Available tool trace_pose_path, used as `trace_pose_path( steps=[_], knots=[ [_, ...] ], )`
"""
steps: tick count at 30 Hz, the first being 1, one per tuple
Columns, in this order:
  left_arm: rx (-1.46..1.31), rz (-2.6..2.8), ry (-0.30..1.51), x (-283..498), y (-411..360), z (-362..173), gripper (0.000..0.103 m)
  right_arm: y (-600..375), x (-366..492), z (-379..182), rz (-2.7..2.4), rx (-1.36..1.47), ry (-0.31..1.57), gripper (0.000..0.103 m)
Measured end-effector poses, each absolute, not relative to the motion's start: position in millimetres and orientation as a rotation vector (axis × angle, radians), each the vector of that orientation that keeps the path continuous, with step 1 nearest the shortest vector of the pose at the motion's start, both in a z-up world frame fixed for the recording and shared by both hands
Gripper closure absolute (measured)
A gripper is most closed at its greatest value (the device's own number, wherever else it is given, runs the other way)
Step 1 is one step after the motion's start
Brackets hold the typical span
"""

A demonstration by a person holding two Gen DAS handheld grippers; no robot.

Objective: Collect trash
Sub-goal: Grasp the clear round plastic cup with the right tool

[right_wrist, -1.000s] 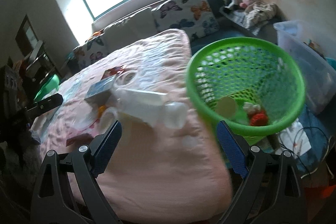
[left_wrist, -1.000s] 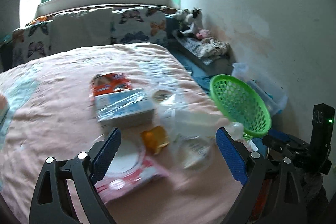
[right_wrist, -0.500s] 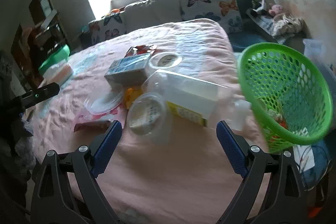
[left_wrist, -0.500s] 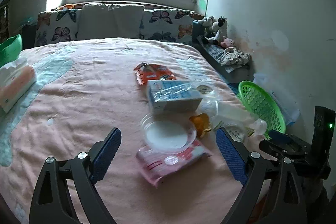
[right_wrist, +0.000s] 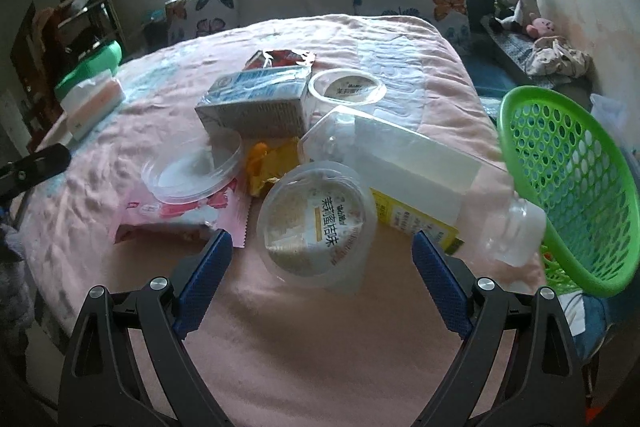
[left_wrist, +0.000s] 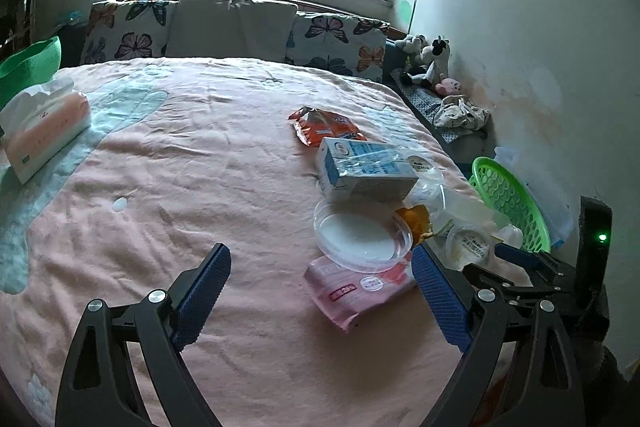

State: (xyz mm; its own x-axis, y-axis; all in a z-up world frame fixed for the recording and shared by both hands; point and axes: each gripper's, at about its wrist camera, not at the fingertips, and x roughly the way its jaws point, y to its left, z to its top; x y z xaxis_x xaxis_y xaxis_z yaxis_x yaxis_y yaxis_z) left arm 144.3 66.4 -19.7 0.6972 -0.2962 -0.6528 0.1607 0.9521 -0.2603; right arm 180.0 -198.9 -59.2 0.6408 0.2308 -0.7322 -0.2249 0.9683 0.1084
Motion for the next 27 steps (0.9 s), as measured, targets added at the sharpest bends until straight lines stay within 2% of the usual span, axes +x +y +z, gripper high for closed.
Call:
trace_pose_path(
  steps=[10, 13, 17, 19, 20, 27],
  knots=[
    [-0.198, -0.273, 0.788, 150.2, 69.8, -30.5, 0.014, -182.2, 194.5, -72.3, 0.189, -0.079, 0.862, 0.014],
    [-0.187, -0.280, 0.797, 153.5, 67.0, -33.3, 0.014, -179.4, 195.7, -75.8, 0.185, -0.095, 0.871, 0.019],
    [-0.174, -0.293, 0.815, 160.4, 59.9, -35.8, 0.014, -180.7, 197.1, -79.5, 0.197, -0.086, 0.889, 0.033],
    [-0.163, -0.303, 0.817, 163.5, 55.7, -36.4, 0.013, -184.5, 196.5, -80.0, 0.207, -0.066, 0.892, 0.034],
    [-0.156, -0.308, 0.820, 164.4, 53.8, -36.7, 0.012, -185.4, 195.3, -79.4, 0.216, -0.061, 0.890, 0.038],
    [-0.085, -0.355, 0.837, 175.1, 31.6, -39.1, 0.010, -194.3, 186.6, -70.9, 0.238, -0.035, 0.867, 0.038]
  ],
)
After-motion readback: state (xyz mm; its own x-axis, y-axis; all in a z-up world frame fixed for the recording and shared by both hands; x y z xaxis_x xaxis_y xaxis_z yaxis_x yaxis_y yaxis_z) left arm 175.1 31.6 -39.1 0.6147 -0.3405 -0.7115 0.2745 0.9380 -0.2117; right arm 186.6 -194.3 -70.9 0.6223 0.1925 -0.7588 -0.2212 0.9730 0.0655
